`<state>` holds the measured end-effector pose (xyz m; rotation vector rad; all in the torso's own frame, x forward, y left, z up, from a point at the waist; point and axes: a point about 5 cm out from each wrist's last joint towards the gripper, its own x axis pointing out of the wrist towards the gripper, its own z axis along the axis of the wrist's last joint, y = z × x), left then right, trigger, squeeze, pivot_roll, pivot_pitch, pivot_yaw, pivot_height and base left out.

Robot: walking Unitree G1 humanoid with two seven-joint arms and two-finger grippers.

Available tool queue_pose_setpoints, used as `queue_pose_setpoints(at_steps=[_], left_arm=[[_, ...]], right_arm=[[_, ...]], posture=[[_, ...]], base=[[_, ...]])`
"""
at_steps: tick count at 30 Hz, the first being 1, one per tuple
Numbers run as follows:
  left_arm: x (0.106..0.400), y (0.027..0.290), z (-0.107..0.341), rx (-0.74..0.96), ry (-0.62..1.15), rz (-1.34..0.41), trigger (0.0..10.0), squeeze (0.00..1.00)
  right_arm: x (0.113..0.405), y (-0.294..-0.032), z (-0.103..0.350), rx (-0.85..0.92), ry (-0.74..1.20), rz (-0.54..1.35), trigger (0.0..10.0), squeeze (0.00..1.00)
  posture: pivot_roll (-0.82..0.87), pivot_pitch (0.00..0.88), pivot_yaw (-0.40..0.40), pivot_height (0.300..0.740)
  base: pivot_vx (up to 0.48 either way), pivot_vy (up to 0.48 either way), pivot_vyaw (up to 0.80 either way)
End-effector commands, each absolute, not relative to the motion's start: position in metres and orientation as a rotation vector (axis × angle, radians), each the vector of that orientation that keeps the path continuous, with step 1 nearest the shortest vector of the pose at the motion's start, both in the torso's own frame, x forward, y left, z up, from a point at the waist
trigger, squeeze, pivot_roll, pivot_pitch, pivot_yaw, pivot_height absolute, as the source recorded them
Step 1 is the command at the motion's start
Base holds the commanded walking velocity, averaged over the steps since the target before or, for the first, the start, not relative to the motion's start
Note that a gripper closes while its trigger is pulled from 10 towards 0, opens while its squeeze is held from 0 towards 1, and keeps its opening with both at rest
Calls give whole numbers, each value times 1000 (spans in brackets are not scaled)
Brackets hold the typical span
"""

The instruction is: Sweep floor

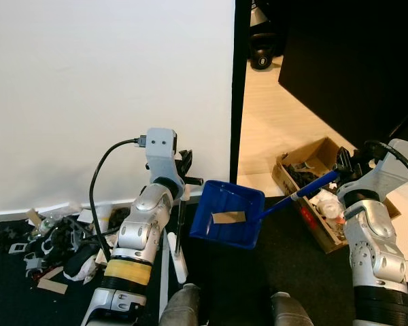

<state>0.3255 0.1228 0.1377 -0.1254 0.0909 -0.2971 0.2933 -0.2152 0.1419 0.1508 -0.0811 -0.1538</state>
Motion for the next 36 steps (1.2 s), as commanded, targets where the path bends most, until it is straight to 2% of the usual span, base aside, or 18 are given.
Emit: queue_pose_setpoints(at_steps=[1, 8, 18, 36], left_arm=[[326, 124, 139, -104, 75, -287, 10000, 0], [324, 122, 135, -106, 82, -291, 10000, 0], [321, 124, 132, -97, 86, -295, 10000, 0], [318, 120, 122, -92, 97, -275, 10000, 0]], right_arm=[[285, -217, 126, 130, -30, -140, 10000, 0], [276, -218, 109, 139, 19, -165, 10000, 0], [277, -220, 119, 159, -33, -190, 10000, 0], [290, -225, 141, 148, -93, -168, 10000, 0]], posture=[[-7, 98, 69, 740], [-9, 107, 78, 740], [-11, 91, 83, 740], [-24, 62, 39, 740]], base=[[0, 0, 0], [0, 0, 0], [0, 0, 0], [0, 0, 0]])
